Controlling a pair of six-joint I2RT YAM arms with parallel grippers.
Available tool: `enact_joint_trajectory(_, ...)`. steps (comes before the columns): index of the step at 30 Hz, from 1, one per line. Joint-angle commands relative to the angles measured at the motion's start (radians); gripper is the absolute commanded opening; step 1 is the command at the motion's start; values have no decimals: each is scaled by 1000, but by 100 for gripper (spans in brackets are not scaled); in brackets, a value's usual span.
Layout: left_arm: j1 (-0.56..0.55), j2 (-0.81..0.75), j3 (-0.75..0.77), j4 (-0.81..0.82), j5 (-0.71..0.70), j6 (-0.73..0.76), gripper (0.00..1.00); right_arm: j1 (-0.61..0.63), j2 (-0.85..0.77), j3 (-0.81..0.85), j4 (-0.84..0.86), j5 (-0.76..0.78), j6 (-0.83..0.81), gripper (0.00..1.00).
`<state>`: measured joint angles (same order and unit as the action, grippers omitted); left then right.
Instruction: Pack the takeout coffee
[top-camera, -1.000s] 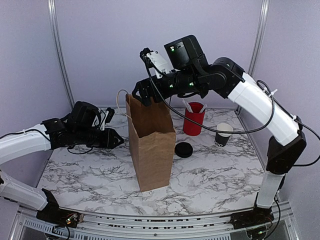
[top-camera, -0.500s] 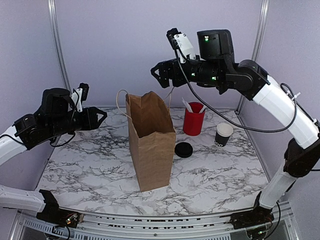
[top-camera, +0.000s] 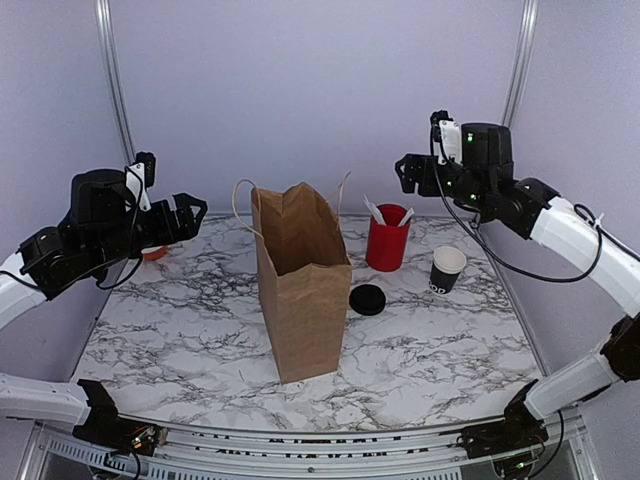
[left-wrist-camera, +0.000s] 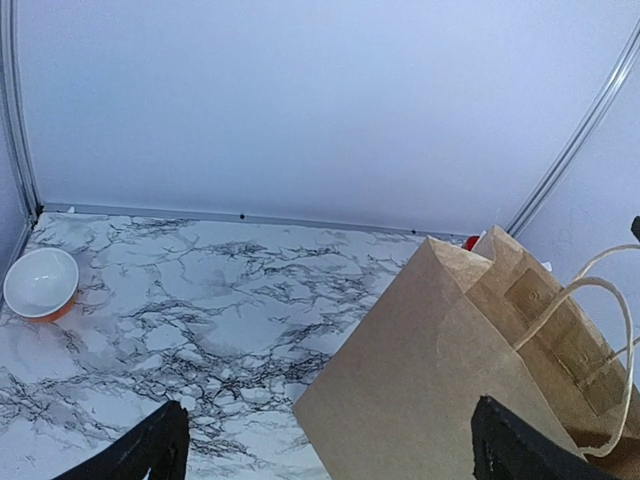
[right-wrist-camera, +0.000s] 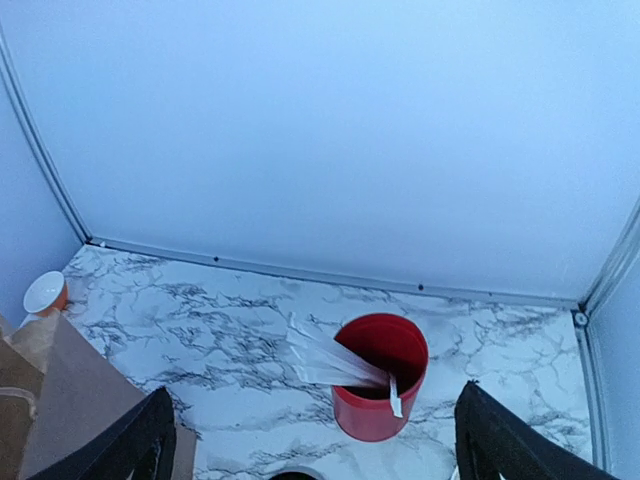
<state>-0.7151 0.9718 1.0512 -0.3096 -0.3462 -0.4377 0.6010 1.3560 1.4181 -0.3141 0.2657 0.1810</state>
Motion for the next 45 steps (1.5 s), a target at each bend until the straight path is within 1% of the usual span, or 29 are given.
enact_joint_trajectory(1,5,-11,26,51,-94,-14,99,-84,-24,-107,154,-99,85,93)
enact_joint_trajectory(4,6,-25,24,61,-122,-18,99,-128,-8,-181,206,-136,121,88)
enact_joint_trajectory(6,6,-36,18,67,-131,-21,99,-153,13,-198,216,-171,147,85)
enact_joint_trajectory(10,9,-47,8,73,-139,-19,99,-181,59,-219,253,-204,165,82)
enact_joint_trajectory(14,9,-47,6,73,-132,-22,99,-209,128,-200,267,-257,177,76)
enact_joint_trajectory(19,11,-51,1,73,-125,-37,99,-220,210,-150,238,-256,175,68)
enact_joint_trajectory(21,13,-51,-3,73,-125,-42,99,-223,243,-135,233,-257,175,63)
enact_joint_trajectory(26,15,-48,-4,73,-110,-42,99,-222,314,-100,211,-204,156,42)
enact_joint_trajectory(33,16,-66,-14,73,-112,-47,99,-221,349,-97,244,-168,152,27)
enact_joint_trajectory(39,19,-73,-17,73,-104,-46,99,-208,362,-74,235,-119,142,4)
enact_joint_trajectory(41,19,-73,-16,73,-99,-50,99,-195,359,-62,227,-89,131,0)
enact_joint_trajectory(45,21,-67,-14,72,-96,-51,99,-168,361,-17,182,-19,105,0)
